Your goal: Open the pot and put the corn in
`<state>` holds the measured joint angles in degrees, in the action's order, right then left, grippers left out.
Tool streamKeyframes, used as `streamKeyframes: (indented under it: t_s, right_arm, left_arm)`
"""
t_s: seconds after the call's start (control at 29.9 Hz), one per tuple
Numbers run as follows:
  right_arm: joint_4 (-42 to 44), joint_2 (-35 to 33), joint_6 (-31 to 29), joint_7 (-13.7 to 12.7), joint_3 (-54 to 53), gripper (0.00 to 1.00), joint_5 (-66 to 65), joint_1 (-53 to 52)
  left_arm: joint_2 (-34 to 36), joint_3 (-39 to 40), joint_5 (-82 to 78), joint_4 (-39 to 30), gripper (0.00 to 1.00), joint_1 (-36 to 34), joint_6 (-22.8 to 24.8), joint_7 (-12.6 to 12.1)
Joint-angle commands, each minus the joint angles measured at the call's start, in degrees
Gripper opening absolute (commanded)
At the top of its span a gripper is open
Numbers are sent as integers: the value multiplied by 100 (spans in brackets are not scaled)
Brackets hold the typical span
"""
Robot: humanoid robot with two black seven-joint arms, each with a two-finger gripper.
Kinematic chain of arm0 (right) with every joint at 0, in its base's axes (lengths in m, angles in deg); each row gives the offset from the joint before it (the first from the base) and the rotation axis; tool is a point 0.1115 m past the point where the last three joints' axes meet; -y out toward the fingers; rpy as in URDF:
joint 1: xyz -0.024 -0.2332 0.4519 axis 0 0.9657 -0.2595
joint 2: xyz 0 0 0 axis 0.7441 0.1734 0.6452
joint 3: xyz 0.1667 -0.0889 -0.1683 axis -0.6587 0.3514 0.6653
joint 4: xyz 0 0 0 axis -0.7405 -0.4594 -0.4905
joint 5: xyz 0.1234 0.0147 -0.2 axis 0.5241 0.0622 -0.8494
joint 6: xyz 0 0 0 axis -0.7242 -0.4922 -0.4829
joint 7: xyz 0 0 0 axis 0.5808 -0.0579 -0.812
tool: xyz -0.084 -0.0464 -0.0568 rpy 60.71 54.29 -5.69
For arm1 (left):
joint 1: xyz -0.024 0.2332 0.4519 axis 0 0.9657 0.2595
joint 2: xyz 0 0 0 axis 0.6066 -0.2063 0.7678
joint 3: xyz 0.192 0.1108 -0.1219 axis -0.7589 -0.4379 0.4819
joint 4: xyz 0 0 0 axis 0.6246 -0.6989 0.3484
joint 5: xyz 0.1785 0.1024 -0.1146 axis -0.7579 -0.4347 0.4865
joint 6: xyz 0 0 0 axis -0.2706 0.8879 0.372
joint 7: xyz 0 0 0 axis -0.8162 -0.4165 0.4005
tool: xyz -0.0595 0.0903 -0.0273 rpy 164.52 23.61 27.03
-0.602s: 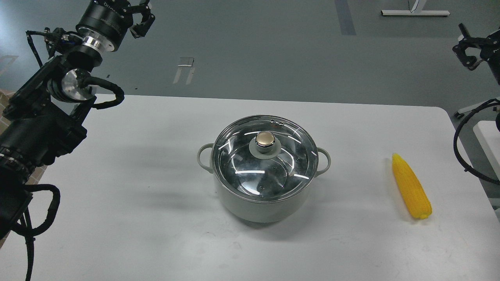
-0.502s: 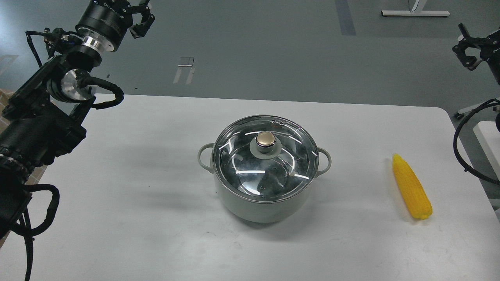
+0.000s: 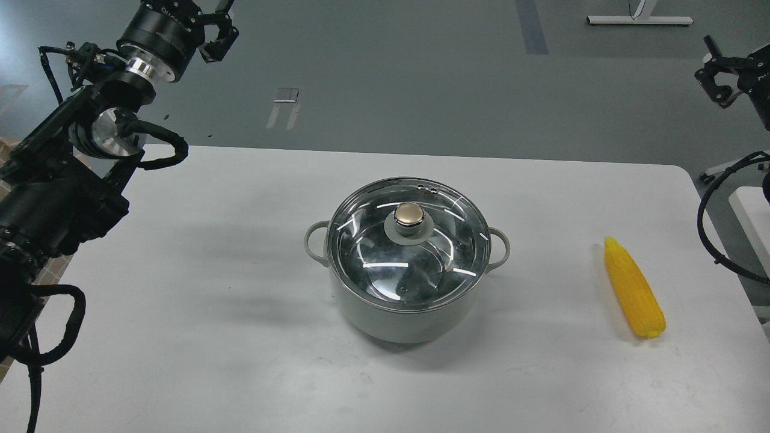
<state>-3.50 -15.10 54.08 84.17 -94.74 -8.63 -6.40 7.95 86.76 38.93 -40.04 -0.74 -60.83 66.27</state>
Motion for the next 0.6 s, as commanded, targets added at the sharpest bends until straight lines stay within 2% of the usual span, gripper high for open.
streamKeyframes:
  t_s: [0.0,0.2,0.3,0.57]
  right_arm:
    - [-29,0,0,8,-35,100,5,42]
    - [-30,-18,0,8,-53,100,5,165]
    - [-30,-18,0,8,-62,100,5,191]
    - [-30,-44,0,16,-70,100,5,191]
  left_arm:
    - [205,-49,-330,-453,97,-4,-18,3]
    - [654,-57,-2158,-1930,96,22,-220,3]
    - [882,-284,-3674,-2869,95,110,-282,-6]
    - [944,-752,-7710,-4258,93,146,-387,12]
